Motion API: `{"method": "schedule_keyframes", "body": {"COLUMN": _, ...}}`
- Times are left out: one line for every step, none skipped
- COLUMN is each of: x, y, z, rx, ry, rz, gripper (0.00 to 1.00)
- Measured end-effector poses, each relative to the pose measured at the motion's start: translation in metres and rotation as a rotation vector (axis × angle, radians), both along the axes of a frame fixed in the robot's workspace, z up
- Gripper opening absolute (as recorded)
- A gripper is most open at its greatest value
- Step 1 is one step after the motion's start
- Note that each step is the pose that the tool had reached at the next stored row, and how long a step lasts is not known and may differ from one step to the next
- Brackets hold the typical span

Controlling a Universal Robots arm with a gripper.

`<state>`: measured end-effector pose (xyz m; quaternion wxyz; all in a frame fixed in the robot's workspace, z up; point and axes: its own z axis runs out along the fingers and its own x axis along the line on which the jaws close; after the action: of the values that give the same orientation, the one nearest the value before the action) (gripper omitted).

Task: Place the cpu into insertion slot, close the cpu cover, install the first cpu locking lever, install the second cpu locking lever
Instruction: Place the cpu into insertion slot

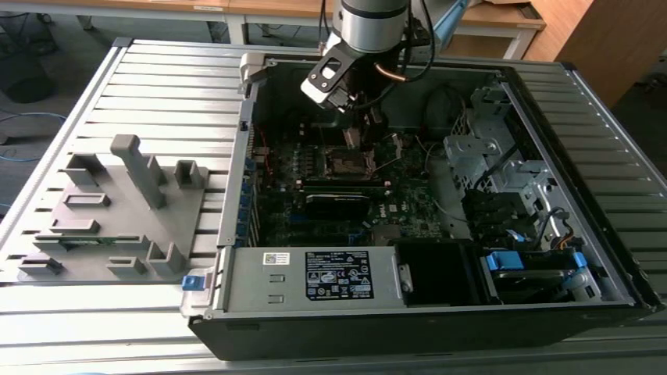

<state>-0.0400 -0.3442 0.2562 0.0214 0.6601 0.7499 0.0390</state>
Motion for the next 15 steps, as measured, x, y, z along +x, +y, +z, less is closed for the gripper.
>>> {"method": "schedule_keyframes", "body": {"x": 0.0000, "y": 0.0000, "z": 0.0000, "rx": 0.0000, "ry": 0.0000, "rz": 0.000, "gripper": 0.54}}
{"method": "schedule_keyframes", "body": {"x": 0.0000, "y": 0.0000, "z": 0.0000, "rx": 0.0000, "ry": 0.0000, "rz": 0.000, "gripper": 0.54}}
{"method": "schedule_keyframes", "body": {"x": 0.0000, "y": 0.0000, "z": 0.0000, "rx": -0.0001, "ry": 0.0000, "rz": 0.000, "gripper": 0.54}}
{"method": "schedule_keyframes", "body": {"x": 0.0000, "y": 0.0000, "z": -0.0002, "rx": -0.0002, "ry": 0.0001, "rz": 0.000, "gripper": 0.54}}
{"method": "schedule_keyframes", "body": {"x": 0.0000, "y": 0.0000, "z": -0.0003, "rx": -0.0001, "ry": 0.0000, "rz": -0.001, "gripper": 0.54}}
{"method": "schedule_keyframes", "body": {"x": 0.0000, "y": 0.0000, "z": -0.0004, "rx": 0.0000, "ry": 0.0000, "rz": -0.002, "gripper": 0.54}}
{"method": "schedule_keyframes", "body": {"x": 0.0000, "y": 0.0000, "z": -0.0006, "rx": 0.0000, "ry": 0.0000, "rz": -0.004, "gripper": 0.54}}
{"method": "schedule_keyframes", "body": {"x": 0.0000, "y": 0.0000, "z": -0.0007, "rx": 0.0000, "ry": -0.0001, "rz": -0.007, "gripper": 0.54}}
{"method": "schedule_keyframes", "body": {"x": 0.0000, "y": 0.0000, "z": -0.0010, "rx": 0.0001, "ry": -0.0001, "rz": -0.012, "gripper": 0.54}}
{"method": "schedule_keyframes", "body": {"x": 0.0000, "y": 0.0000, "z": -0.0012, "rx": 0.0001, "ry": -0.0001, "rz": -0.017, "gripper": 0.54}}
{"method": "schedule_keyframes", "body": {"x": 0.0000, "y": 0.0000, "z": -0.0015, "rx": 0.0000, "ry": -0.0001, "rz": -0.023, "gripper": 0.54}}
{"method": "schedule_keyframes", "body": {"x": 0.0000, "y": 0.0000, "z": -0.0018, "rx": -0.0001, "ry": 0.0000, "rz": -0.031, "gripper": 0.54}}
{"method": "schedule_keyframes", "body": {"x": 0.0000, "y": 0.0000, "z": -0.0021, "rx": 0.0000, "ry": 0.0000, "rz": -0.041, "gripper": 0.54}}
{"method": "schedule_keyframes", "body": {"x": 0.0000, "y": 0.0000, "z": -0.0023, "rx": -0.0001, "ry": 0.0000, "rz": -0.051, "gripper": 0.54}}
{"method": "schedule_keyframes", "body": {"x": 0.0000, "y": 0.0000, "z": -0.0026, "rx": -0.0001, "ry": 0.0000, "rz": -0.063, "gripper": 0.54}}
